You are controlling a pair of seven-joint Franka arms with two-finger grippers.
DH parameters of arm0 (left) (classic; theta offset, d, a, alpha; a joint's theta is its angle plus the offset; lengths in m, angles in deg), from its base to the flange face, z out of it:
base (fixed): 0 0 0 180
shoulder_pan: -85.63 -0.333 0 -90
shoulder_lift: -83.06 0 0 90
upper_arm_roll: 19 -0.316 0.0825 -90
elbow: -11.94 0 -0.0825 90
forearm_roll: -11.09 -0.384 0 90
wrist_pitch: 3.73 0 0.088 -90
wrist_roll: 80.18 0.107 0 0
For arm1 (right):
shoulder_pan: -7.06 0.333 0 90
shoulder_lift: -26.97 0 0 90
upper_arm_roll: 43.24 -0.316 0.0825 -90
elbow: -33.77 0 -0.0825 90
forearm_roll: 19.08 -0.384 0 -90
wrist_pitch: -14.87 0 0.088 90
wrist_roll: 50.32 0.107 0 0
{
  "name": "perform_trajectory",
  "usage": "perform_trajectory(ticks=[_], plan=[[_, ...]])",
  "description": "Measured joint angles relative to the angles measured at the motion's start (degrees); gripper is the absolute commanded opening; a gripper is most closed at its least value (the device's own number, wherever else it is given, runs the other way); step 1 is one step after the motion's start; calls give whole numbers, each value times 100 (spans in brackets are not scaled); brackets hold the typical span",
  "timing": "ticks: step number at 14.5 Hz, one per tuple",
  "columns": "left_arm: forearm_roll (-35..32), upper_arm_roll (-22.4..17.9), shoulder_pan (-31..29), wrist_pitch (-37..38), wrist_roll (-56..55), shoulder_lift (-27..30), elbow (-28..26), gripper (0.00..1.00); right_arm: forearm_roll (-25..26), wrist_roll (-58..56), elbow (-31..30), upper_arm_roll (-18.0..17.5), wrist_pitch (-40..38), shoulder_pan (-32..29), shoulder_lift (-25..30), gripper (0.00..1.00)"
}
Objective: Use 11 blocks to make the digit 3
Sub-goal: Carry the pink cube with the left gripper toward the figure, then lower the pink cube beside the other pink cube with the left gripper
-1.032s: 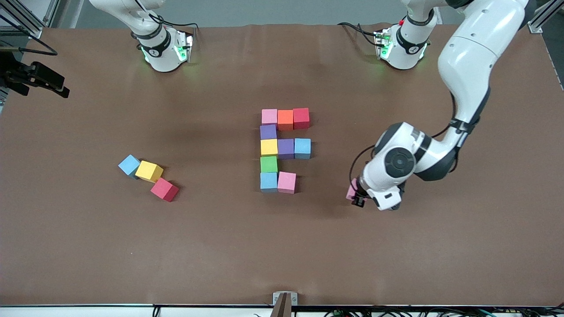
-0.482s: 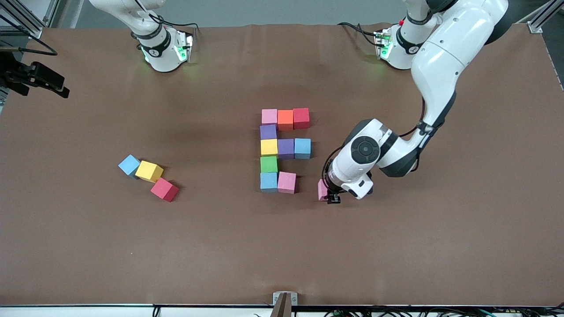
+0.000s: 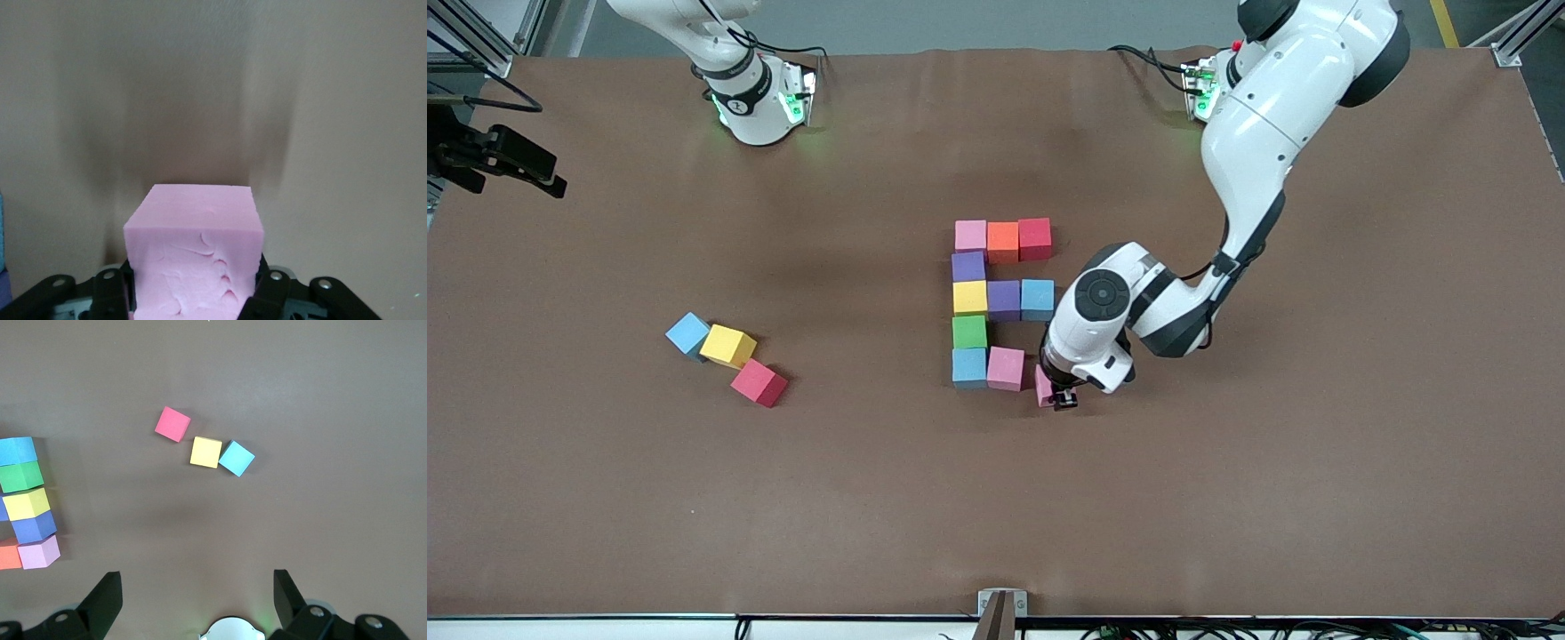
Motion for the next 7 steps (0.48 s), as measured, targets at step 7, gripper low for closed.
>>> perform_trajectory(ticks=[7], plan=[[0,-5,124,91,5,-34,37,15,0,0,0,-1,0,0,0,100]])
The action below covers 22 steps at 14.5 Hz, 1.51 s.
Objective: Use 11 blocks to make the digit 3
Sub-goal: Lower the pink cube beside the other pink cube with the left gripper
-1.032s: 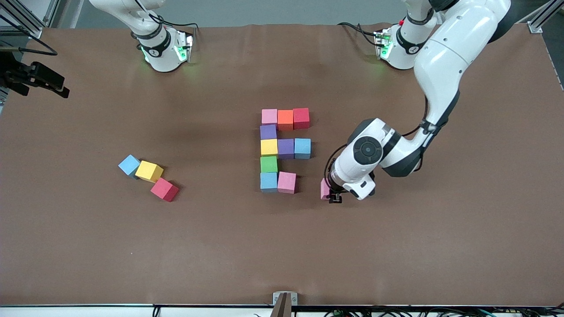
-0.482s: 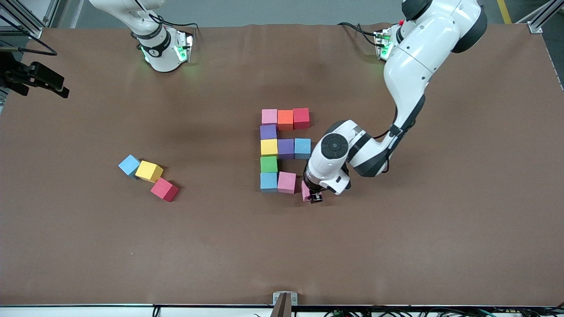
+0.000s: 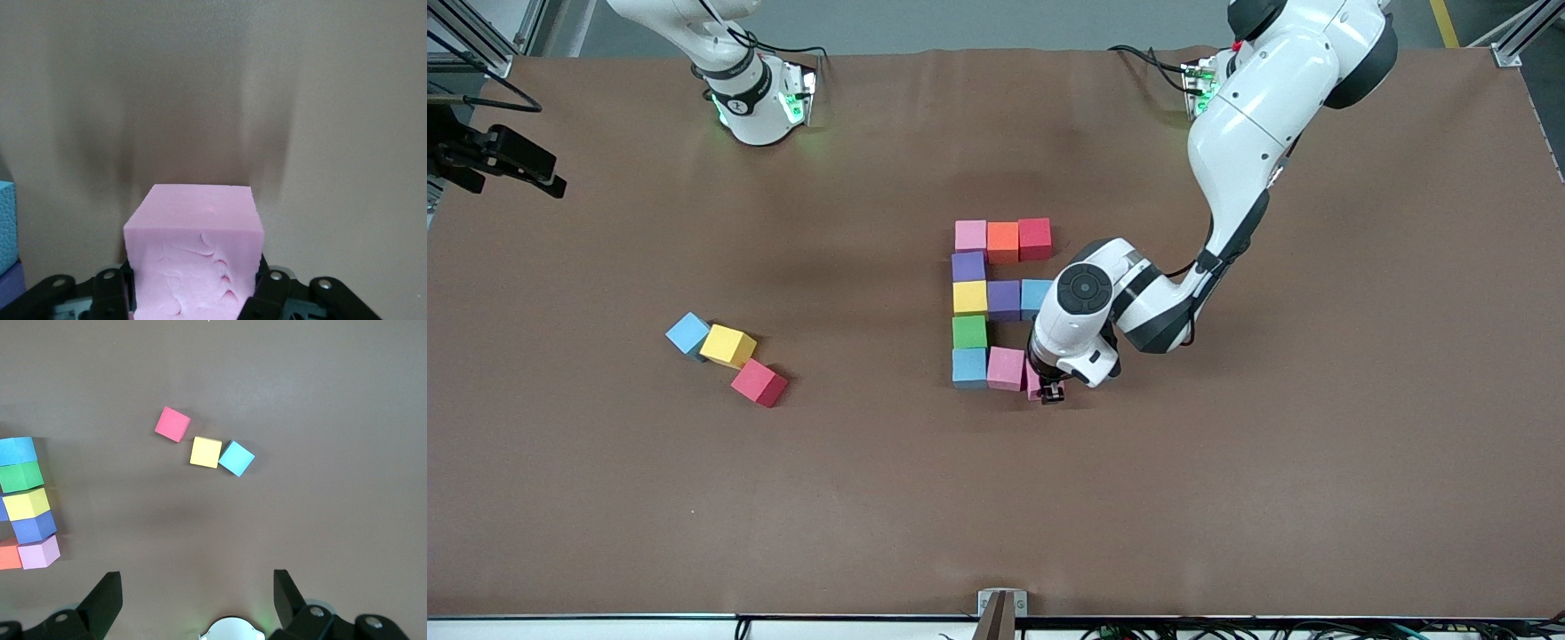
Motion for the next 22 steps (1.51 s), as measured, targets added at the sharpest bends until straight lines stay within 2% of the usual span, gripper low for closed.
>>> perform_trajectory(ticks=[6,20,21,22], plan=[[0,0,72,271,33,1,52,15,0,0,0,-2,-10,0,0,100],[-1,-1,203,345,80,1,60,15,0,0,3,-8,37,1,0,100],[-1,-1,208,347,80,1,60,16,0,0,3,-8,53,1,0,100],[-1,-1,210,347,82,1,60,24,0,0,3,-10,56,3,0,100]])
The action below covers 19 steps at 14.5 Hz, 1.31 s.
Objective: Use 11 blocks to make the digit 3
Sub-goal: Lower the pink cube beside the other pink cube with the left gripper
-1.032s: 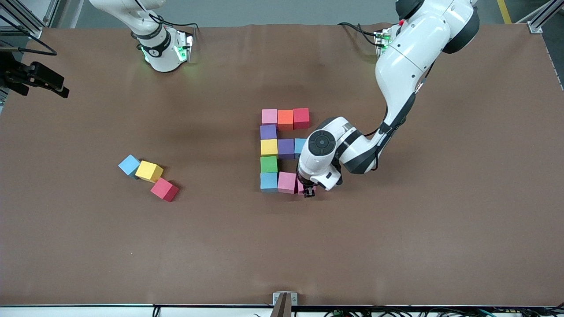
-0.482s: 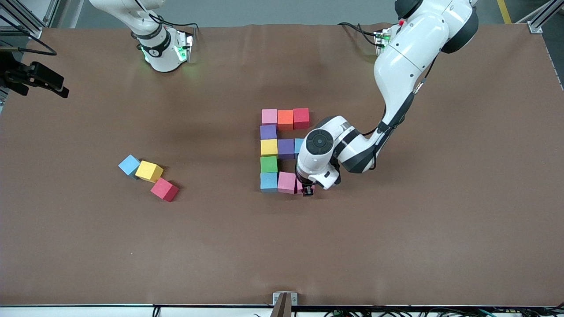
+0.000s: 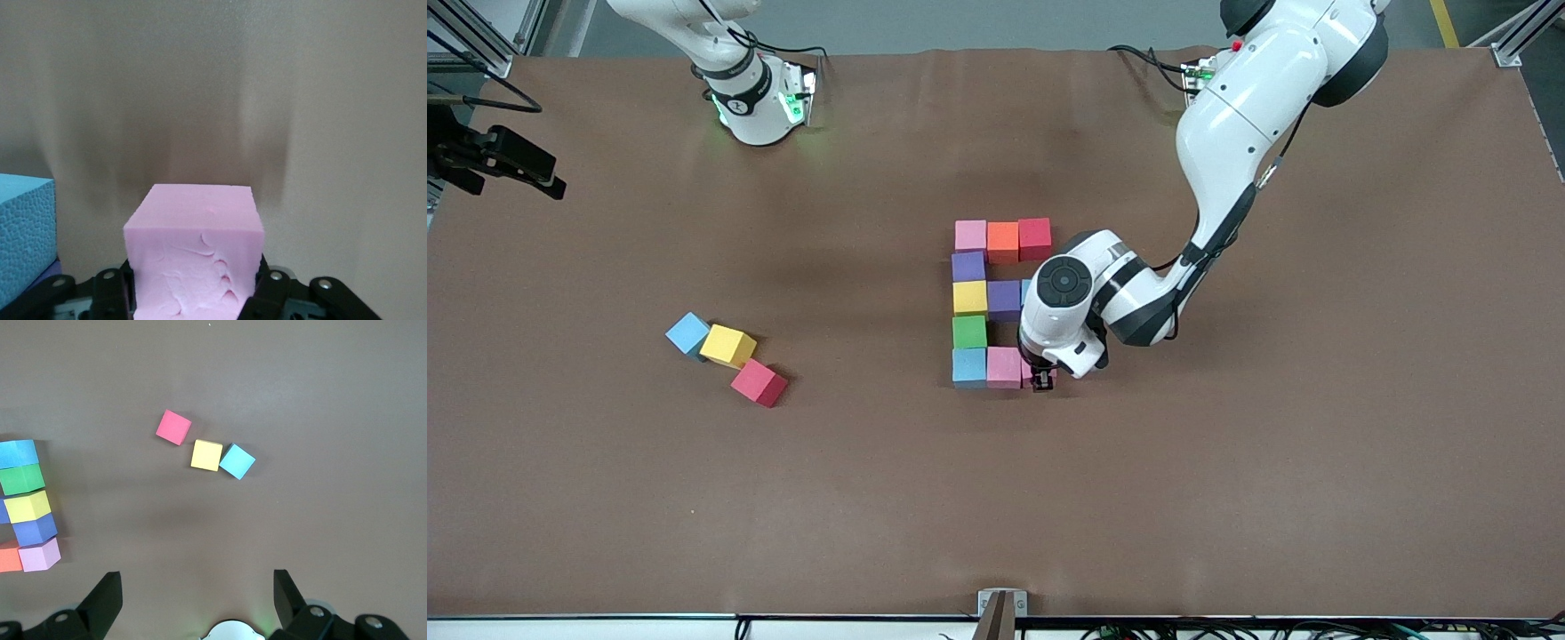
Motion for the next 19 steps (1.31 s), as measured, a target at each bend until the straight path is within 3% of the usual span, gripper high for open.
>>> perform_trajectory(ticks=[2,4,5,6,13,19], plan=[[0,0,3,0,75,0,0,42,0,0,0,-4,1,7,-1,100],[0,0,8,0,159,0,0,68,0,0,0,0,5,6,-1,100],[0,0,9,0,180,0,0,92,-3,0,0,3,13,6,-1,100],[0,0,12,1,214,-3,-1,100,-3,0,0,2,18,6,-1,100],[0,-4,16,10,356,-71,60,100,-7,0,0,-1,33,8,-1,100],[0,58,-6,408,373,223,135,100,-7,0,0,-4,77,10,-1,100]])
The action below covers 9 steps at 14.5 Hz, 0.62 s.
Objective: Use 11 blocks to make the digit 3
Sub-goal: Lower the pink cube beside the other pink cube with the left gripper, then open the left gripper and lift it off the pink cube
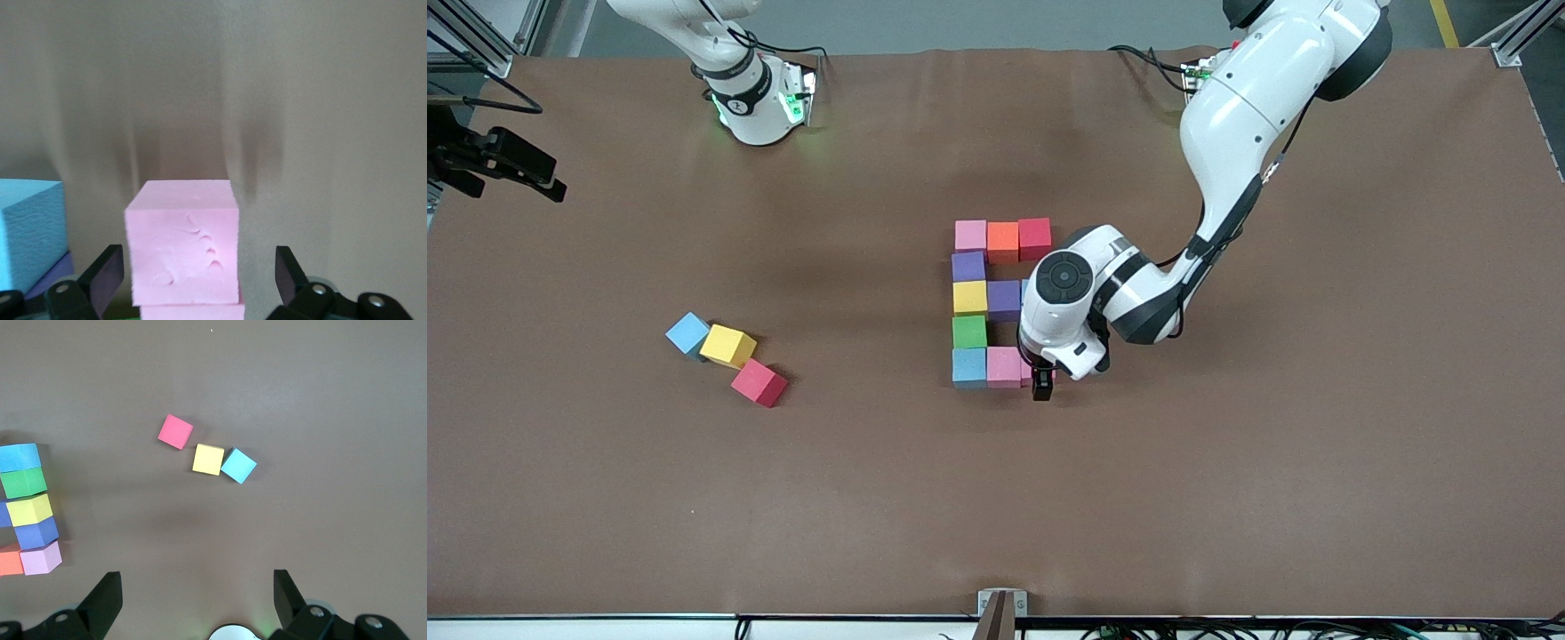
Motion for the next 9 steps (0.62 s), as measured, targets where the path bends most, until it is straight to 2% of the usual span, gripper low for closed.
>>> perform_trajectory(ticks=[3,9], plan=[[0,108,5,265,41,175,7,100,0,0,0,0,5,0,0,100],[0,107,-204,791,811,761,35,100,0,0,0,-3,30,1,0,100]])
